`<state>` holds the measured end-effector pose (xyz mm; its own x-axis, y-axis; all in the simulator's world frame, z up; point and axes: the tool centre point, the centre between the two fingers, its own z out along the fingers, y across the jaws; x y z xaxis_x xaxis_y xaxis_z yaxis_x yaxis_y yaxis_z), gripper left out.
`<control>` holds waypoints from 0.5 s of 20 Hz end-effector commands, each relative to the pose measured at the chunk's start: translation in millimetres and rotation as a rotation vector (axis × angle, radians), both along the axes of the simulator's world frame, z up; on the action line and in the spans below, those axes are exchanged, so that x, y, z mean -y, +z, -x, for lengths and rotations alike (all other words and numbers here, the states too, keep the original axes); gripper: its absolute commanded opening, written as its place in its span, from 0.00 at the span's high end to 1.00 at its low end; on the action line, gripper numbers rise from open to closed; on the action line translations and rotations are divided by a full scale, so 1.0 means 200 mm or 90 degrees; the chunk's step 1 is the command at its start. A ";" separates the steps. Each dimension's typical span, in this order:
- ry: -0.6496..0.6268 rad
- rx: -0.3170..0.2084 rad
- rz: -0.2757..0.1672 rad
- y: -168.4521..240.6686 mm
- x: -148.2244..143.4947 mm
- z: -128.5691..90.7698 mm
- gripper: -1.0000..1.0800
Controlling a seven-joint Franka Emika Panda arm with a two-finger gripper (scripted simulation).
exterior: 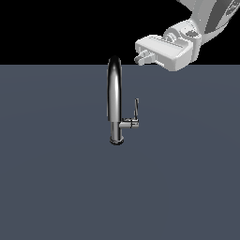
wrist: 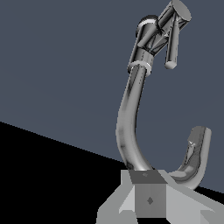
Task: Turn on the faucet by rotating a designated handle.
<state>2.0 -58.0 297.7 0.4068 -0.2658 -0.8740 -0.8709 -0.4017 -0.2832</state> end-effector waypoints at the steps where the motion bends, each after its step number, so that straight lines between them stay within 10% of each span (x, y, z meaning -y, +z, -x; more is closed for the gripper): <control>1: -0.034 -0.035 -0.036 -0.10 0.01 -0.04 1.00; 10: -0.148 -0.152 -0.152 -0.45 0.03 -0.13 1.00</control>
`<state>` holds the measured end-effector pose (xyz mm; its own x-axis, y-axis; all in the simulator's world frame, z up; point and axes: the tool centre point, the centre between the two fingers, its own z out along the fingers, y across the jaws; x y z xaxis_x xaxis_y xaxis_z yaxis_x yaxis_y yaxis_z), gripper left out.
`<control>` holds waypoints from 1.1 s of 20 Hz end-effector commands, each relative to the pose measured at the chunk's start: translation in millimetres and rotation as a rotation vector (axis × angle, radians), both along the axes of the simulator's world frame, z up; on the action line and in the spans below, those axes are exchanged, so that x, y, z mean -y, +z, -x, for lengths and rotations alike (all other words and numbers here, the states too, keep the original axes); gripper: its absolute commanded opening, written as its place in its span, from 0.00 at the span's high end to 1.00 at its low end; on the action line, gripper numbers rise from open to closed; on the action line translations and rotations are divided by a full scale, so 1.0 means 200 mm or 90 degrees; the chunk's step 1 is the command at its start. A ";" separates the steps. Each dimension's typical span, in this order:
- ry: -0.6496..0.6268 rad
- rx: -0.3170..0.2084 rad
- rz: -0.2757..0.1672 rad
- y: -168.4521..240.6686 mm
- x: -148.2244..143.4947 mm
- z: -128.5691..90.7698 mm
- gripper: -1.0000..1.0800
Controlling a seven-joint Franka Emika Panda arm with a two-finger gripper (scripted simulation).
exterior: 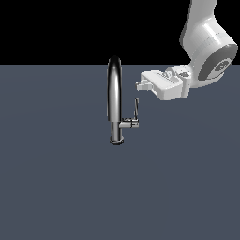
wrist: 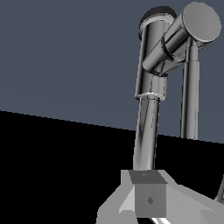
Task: Turn on the faucet by rotating a designated handle.
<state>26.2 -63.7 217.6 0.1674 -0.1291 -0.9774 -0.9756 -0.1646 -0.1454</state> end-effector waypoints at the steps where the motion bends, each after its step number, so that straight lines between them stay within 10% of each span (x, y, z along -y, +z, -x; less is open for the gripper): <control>1: -0.027 -0.028 -0.028 -0.08 0.00 -0.02 1.00; 10: -0.084 -0.086 -0.085 -0.26 -0.03 -0.03 1.00; 22: -0.089 -0.092 -0.091 -0.28 -0.04 0.02 1.00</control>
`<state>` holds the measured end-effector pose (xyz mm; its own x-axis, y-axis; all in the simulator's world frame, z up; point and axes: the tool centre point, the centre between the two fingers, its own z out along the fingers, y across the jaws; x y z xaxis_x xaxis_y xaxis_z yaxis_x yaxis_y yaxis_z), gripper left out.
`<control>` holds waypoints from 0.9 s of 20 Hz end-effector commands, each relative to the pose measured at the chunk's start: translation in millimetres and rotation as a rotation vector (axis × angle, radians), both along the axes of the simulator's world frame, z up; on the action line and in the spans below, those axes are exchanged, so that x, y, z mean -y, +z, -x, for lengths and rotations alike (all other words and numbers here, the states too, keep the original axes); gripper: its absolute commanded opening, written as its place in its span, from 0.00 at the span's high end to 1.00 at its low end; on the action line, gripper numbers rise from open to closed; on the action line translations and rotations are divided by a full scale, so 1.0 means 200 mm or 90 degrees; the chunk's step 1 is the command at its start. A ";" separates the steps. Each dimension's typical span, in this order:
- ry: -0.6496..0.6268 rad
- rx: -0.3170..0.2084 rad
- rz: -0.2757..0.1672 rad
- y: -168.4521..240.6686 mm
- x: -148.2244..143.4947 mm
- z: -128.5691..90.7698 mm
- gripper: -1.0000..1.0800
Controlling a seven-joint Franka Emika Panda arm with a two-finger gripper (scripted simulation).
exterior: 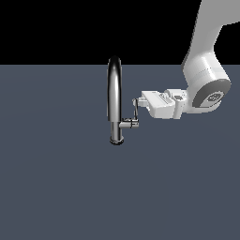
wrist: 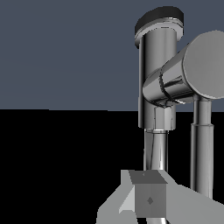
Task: Turn on the faucet by rotating a designated handle.
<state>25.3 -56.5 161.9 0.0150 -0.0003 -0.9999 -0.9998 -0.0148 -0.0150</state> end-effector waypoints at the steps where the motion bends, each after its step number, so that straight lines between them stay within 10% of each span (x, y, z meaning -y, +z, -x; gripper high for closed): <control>1: 0.000 0.000 0.000 0.00 0.00 0.03 1.00; 18: -0.009 0.003 0.005 0.02 0.03 0.24 1.00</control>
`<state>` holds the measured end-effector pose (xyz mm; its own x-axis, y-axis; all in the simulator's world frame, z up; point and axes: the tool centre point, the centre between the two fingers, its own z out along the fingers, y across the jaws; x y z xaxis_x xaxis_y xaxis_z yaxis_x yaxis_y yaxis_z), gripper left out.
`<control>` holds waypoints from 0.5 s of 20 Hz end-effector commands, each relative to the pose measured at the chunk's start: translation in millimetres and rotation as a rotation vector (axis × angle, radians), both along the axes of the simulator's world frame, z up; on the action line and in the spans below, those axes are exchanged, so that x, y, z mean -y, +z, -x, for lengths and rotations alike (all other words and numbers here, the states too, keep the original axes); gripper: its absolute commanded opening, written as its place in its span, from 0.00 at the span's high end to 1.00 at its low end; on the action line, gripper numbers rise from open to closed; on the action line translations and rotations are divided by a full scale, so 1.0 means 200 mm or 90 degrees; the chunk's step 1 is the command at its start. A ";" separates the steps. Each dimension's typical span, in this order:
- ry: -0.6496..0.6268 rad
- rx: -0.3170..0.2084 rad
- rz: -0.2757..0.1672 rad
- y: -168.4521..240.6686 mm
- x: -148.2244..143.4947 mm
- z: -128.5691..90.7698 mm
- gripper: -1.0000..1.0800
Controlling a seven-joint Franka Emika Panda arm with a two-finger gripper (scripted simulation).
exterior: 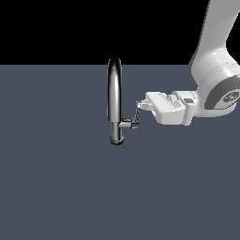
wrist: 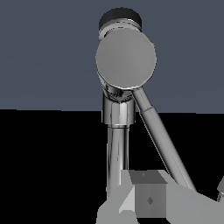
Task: Turn on the faucet by rotating a designated handle.
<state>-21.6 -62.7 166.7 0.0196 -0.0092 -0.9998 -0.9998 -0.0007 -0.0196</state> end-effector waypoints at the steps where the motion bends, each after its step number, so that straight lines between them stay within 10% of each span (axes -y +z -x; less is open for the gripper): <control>1: 0.001 0.000 -0.001 -0.01 0.00 0.02 1.00; 10: 0.006 -0.002 -0.004 -0.13 -0.02 0.20 1.00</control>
